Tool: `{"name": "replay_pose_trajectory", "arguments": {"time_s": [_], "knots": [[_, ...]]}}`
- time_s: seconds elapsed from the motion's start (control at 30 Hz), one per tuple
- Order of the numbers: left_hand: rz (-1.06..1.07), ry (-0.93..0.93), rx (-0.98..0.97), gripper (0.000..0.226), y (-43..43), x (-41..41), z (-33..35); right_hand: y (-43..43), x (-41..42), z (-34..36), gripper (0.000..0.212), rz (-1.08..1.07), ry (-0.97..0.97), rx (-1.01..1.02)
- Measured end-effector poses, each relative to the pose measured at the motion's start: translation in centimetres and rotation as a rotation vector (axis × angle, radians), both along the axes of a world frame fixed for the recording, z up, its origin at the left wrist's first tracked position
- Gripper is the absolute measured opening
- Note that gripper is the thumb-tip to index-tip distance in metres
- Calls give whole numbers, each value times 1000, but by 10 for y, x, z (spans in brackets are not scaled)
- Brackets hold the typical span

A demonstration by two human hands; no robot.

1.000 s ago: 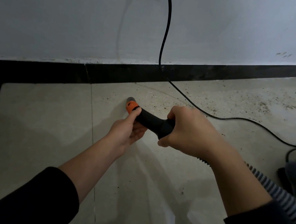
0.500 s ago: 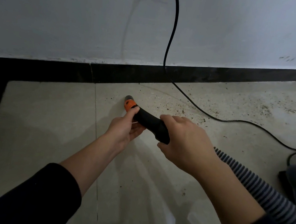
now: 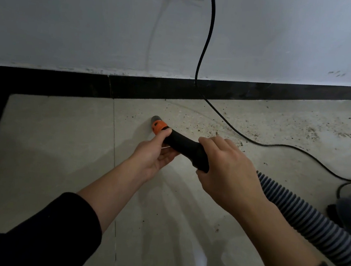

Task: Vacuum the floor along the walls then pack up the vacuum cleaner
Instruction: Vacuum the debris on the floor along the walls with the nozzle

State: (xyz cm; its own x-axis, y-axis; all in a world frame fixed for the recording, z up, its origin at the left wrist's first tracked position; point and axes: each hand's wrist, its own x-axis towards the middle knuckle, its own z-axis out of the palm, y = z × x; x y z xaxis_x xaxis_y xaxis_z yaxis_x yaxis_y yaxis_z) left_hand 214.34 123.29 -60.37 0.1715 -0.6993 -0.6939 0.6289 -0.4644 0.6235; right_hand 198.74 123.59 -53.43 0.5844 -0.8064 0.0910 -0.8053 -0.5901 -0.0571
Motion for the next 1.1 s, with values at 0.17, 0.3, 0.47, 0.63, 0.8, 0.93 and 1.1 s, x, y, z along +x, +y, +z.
{"name": "replay_pose_trajectory", "arguments": {"time_s": [0.17,0.3,0.47,0.63,0.8,0.93,1.1], "knots": [[15,17,-10,45,6,9,1,2,6,-3,39,36,-14,-20],[19,-2,-6,46,13,15,-1,5,11,-6,44,46,-3,-22],[49,-28,-4,45,17,20,-1,8,18,-5,40,52,-12,0],[109,-66,11,46,22,27,-3,10,27,-5,38,70,-32,25],[139,-94,2,45,28,37,-5,13,38,-8,36,82,-55,34],[164,-100,9,44,30,46,-7,15,46,-11,37,96,-70,41],[192,-110,11,44,24,51,-7,10,54,-9,37,108,-78,42]]}}
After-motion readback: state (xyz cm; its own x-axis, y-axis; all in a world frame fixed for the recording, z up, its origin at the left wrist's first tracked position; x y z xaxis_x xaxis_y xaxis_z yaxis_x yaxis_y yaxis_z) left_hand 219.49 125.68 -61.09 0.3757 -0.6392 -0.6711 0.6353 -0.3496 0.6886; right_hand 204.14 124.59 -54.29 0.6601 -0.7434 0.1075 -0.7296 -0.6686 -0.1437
